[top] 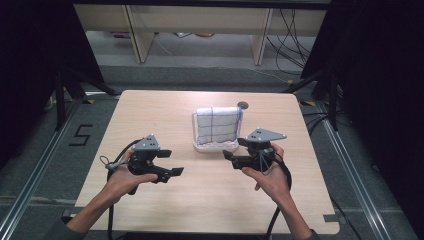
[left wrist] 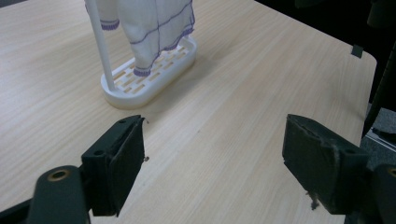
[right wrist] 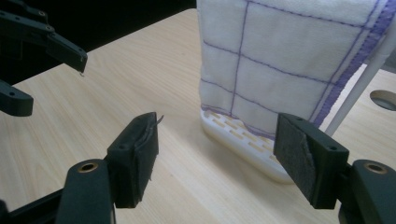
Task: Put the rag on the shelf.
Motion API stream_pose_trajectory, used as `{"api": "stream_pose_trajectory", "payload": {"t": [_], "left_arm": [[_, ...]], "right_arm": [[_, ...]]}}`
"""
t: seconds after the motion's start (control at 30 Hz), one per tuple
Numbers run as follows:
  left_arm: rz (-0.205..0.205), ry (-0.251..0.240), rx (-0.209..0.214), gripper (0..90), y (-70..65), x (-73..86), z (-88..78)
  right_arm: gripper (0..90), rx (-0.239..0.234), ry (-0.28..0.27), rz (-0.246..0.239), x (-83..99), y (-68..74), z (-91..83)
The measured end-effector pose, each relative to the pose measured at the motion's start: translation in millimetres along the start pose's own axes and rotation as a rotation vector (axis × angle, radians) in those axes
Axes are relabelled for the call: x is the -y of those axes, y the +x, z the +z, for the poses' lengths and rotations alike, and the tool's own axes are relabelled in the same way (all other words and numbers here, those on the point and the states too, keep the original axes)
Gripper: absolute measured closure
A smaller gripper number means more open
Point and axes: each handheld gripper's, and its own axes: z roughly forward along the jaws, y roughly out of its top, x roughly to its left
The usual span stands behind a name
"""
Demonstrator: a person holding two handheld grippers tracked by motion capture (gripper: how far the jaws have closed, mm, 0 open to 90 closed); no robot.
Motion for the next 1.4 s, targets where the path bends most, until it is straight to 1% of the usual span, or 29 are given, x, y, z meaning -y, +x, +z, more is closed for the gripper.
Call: {"api": "stream_pose_trajectory", "payload": {"t": [0.03,0.1,0.17,0.23,0.27,0.3,0.33,0.37,0.4,0.43,0.47,0.53,0.57,0.63,0.67,0.7,0.73,0.77,0.83,0.87,0.93,1.0,1.07,1.1,1.2,1.23,1.3,1.37,1.4], "left_arm": [[-0.003,0.006,0.002,20.4,0.2,4.6,0.0],[-0.005,0.007,-0.01,20.4,-0.1,10.0,0.3],[-0.015,0.016,-0.009,20.3,-0.4,16.0,1.1],[-0.015,0.019,-0.007,20.2,-0.7,19.9,2.0],[-0.018,0.024,-0.006,20.1,-1.3,25.3,3.2],[-0.015,0.028,-0.015,20.0,-1.8,28.1,3.6],[-0.015,0.028,-0.015,20.0,-1.8,28.1,3.6],[-0.011,0.049,-0.014,19.9,-1.8,33.8,5.4],[-0.011,0.049,-0.014,20.0,-1.8,33.8,5.4],[-0.013,0.06,-0.019,20.0,-3.0,40.3,8.3],[-0.013,0.06,-0.019,20.0,-3.0,40.3,8.3],[0.0,0.076,-0.024,19.9,-4.7,49.5,8.6],[0.0,0.076,-0.024,19.9,-4.7,49.5,8.6],[0.005,0.079,-0.027,19.9,-7.3,58.6,7.0],[0.006,0.084,-0.024,19.8,-7.8,61.2,6.2],[-0.003,0.071,-0.017,19.8,-8.5,64.1,6.8],[-0.004,0.084,-0.024,19.8,-8.4,66.0,5.4],[-0.004,0.084,-0.024,19.8,-8.4,66.0,5.4],[-0.012,0.073,-0.013,19.8,-7.7,71.4,5.0],[-0.017,0.079,-0.016,19.8,-8.2,72.6,3.9],[-0.022,0.078,-0.017,19.8,-8.4,74.2,3.8],[-0.017,0.089,-0.015,19.8,-9.1,79.1,4.1],[-0.021,0.09,-0.015,19.8,-10.4,80.7,4.5],[-0.017,0.103,-0.014,19.8,-11.2,83.5,5.6],[-0.019,0.109,-0.014,19.8,-12.9,85.9,7.0],[-0.017,0.107,-0.013,19.8,-14.2,87.4,8.6],[-0.005,0.112,-0.014,19.8,-15.1,89.7,10.7],[0.008,0.141,-0.017,19.4,-16.5,91.7,12.1],[0.008,0.141,-0.017,19.3,-16.5,91.7,12.1]], "right_arm": [[31.9,-0.011,-0.005,-0.012,2.2,1.2,1.7],[31.9,-0.022,0.007,-0.001,4.7,3.0,2.3],[31.9,-0.026,0.006,-0.023,8.0,2.8,3.4],[32.0,-0.036,0.01,-0.027,10.2,2.2,4.5],[32.0,-0.033,0.017,-0.013,16.7,2.2,5.3],[31.9,-0.031,0.029,0.016,19.3,4.1,5.6],[31.9,-0.031,0.029,0.016,19.3,4.1,5.6],[31.9,-0.044,0.056,0.019,26.0,4.5,8.7],[31.9,-0.041,0.054,0.008,28.4,3.6,10.8],[31.9,-0.043,0.063,0.008,30.8,4.3,12.4],[31.9,-0.043,0.063,0.008,30.8,4.3,12.4],[31.9,-0.052,0.088,0.017,36.3,9.3,18.0],[31.9,-0.052,0.088,0.017,36.3,9.3,18.0],[31.8,-0.067,0.098,-0.01,39.2,12.2,21.5],[31.8,-0.076,0.103,0.008,40.0,14.1,21.8],[31.8,-0.065,0.102,0.016,41.1,16.4,21.7],[31.7,-0.069,0.105,0.003,42.2,16.4,21.8],[31.7,-0.074,0.101,0.009,44.0,18.2,22.0],[31.7,-0.074,0.111,-0.009,48.3,19.4,22.5],[31.7,-0.063,0.126,0.01,50.6,21.5,21.6],[31.7,-0.067,0.123,0.001,54.0,22.1,23.4],[30.9,-0.062,0.153,0.002,62.1,25.9,23.3],[30.9,-0.069,0.157,0.002,64.5,26.8,23.5],[30.9,-0.065,0.162,0.007,68.1,28.8,22.3],[30.9,-0.069,0.165,0.014,71.4,30.6,20.8],[30.9,-0.068,0.165,0.002,72.3,30.2,20.4],[30.3,-0.066,0.17,0.003,75.2,31.6,18.2],[28.7,-0.069,0.17,-0.008,78.9,32.2,15.8],[27.7,-0.076,0.167,-0.017,80.5,31.8,15.7]]}}
